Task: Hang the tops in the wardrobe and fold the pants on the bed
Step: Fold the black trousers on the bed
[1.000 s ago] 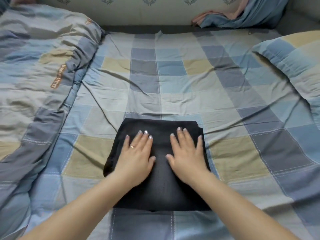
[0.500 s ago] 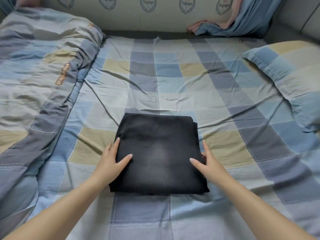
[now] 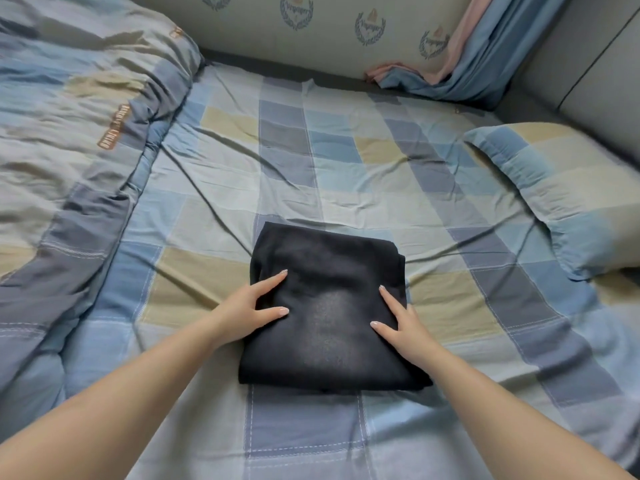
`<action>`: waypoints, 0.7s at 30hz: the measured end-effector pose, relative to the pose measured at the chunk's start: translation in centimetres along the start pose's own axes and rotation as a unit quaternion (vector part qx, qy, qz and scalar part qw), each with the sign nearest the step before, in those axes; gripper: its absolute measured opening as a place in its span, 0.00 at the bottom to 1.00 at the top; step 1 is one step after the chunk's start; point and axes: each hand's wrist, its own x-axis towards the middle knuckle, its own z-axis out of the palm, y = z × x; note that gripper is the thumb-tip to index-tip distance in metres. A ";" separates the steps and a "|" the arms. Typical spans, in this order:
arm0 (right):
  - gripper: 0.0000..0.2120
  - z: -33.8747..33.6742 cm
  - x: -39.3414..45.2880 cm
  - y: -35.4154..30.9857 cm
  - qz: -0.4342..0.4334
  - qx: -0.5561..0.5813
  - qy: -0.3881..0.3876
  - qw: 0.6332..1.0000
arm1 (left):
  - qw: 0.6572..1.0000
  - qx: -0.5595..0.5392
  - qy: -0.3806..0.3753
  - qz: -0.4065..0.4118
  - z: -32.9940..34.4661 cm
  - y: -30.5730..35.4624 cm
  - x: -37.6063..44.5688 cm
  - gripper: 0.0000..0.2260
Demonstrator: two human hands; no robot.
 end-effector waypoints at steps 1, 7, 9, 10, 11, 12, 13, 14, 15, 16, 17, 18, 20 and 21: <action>0.33 0.2 0.1 0.3 0.004 -0.014 0.005 1.000 | 1.000 -0.004 0.009 0.006 0.4 -0.3 0.1 0.31; 0.32 1.0 0.7 -1.4 0.027 -0.062 0.052 0.996 | 0.999 0.032 0.044 -0.001 0.5 -1.0 0.7 0.30; 0.31 1.1 -1.6 -3.1 0.041 -0.092 0.078 0.992 | 0.995 0.070 0.054 -0.037 0.6 0.4 -0.9 0.30; 0.31 0.1 -2.9 -4.0 0.038 -0.092 0.093 0.991 | 0.994 0.084 0.054 -0.051 0.3 2.1 -1.3 0.29; 0.30 -1.4 -5.3 -5.0 0.052 -0.078 0.096 0.991 | 0.992 0.095 0.046 -0.064 -0.1 4.6 -2.5 0.28; 0.30 -1.6 -7.1 -5.6 0.042 -0.077 0.099 0.991 | 0.993 0.092 0.041 -0.057 -0.1 5.6 -3.7 0.28; 0.30 -2.2 -9.3 -6.1 0.038 -0.073 0.101 0.992 | 0.994 0.090 0.027 -0.050 -0.4 7.3 -5.0 0.28; 0.30 -3.9 -12.0 -6.6 0.050 -0.067 0.103 0.991 | 0.995 0.095 0.004 -0.033 -0.9 10.0 -6.2 0.28; 0.30 -6.0 -15.4 -7.4 0.067 -0.052 0.111 0.990 | 0.995 0.101 -0.015 -0.022 -1.2 13.0 -7.7 0.28; 0.31 -6.6 -17.5 -7.8 0.059 -0.052 0.117 0.990 | 0.995 0.097 -0.019 -0.002 -1.2 14.5 -9.3 0.29; 0.32 -8.8 -21.0 -8.6 0.076 -0.039 0.135 0.987 | 0.994 0.101 -0.036 0.016 -1.4 17.9 -10.9 0.30; 0.34 -10.8 -23.9 -9.3 0.093 -0.030 0.160 0.982 | 0.993 0.103 -0.047 0.034 -1.6 20.8 -12.1 0.31; 0.38 -15.0 -29.9 -11.3 0.115 -0.021 0.222 0.968 | 0.990 0.101 -0.071 0.071 -1.6 26.6 -14.1 0.34; 0.41 -16.6 -32.2 -12.4 0.119 -0.016 0.254 0.960 | 0.988 0.101 -0.077 0.091 -1.8 28.9 -14.9 0.36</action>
